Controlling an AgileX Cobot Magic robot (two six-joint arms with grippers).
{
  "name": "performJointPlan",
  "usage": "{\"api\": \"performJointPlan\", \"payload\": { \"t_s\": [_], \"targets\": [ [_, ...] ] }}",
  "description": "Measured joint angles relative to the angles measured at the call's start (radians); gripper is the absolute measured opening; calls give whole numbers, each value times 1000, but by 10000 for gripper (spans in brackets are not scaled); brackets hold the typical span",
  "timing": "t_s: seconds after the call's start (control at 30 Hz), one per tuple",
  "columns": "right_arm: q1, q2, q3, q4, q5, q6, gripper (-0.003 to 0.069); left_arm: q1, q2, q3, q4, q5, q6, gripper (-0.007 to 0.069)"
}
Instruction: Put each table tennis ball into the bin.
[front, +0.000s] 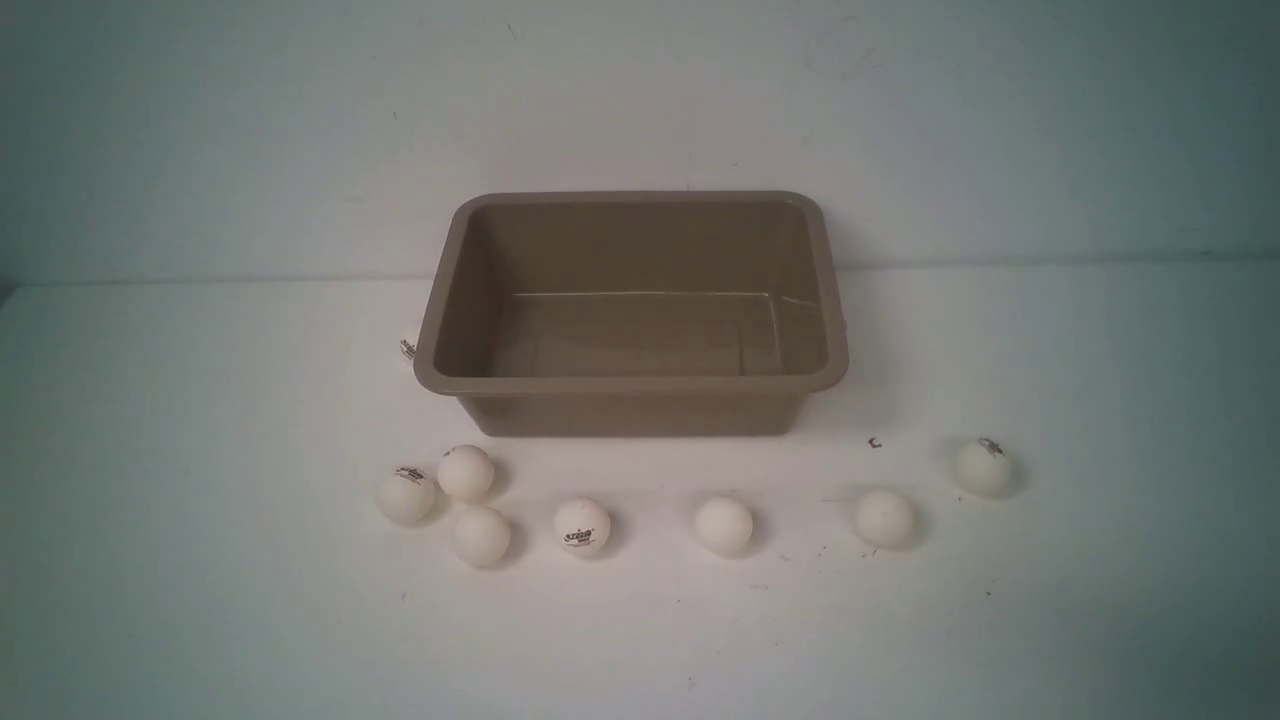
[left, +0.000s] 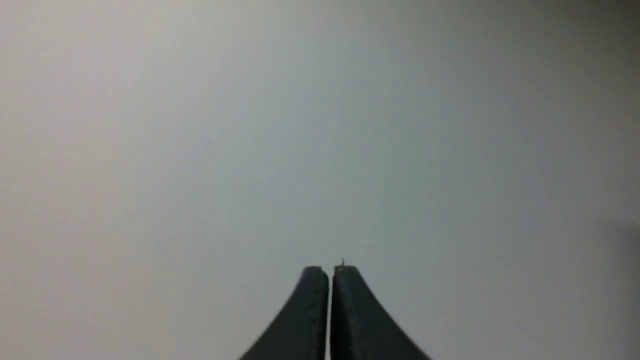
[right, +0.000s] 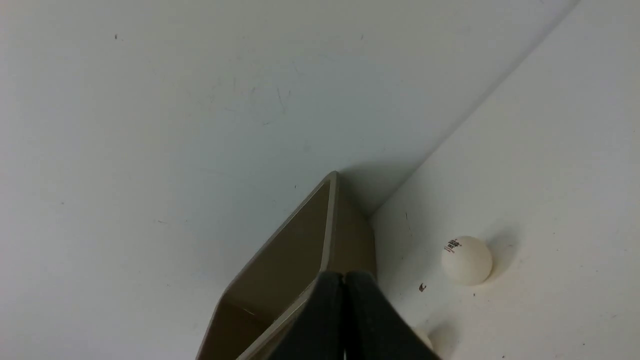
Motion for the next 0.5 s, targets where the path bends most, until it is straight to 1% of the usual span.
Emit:
{"api": "performJointPlan", "payload": {
  "t_s": [0.03, 0.07, 0.13, 0.17, 0.2, 0.23, 0.27, 0.3, 0.33, 0.4, 0.43, 0.5],
  "targets": [
    [0, 0, -16, -1, 32, -51, -18, 0, 8, -37, 142, 90, -92, -4],
    [0, 0, -38, -5, 59, -118, -18, 0, 15, -64, 260, 145, -151, -4],
    [0, 0, -110, -5, 112, -230, -18, 0, 54, -112, 492, 200, -355, -4],
    [0, 0, -139, -6, 139, -280, -18, 0, 89, -140, 635, 201, -487, -4],
    [0, 1, -175, -9, 164, -315, -18, 0, 123, -165, 767, 172, -597, -4],
    [0, 15, -212, -19, 192, -356, -18, 0, 187, -191, 871, 104, -760, -4],
    [0, 32, -249, -29, 219, -378, -18, 0, 274, -213, 939, 1, -841, -4],
    [0, 60, -277, -45, 241, -397, -18, 0, 356, -224, 970, -74, -869, -4],
    [0, 94, -313, -74, 271, -408, -18, 0, 409, -235, 995, -139, -867, -4],
    [0, 195, -406, -179, 348, -420, -18, 0, 523, -256, 1022, -218, -847, -4],
    [0, 244, -449, -246, 377, -421, -18, 0, 567, -267, 1030, -235, -836, -4],
    [0, 309, -505, -311, 405, -421, -15, 0, 658, -293, 1036, -238, -816, -4]
  ]
}}
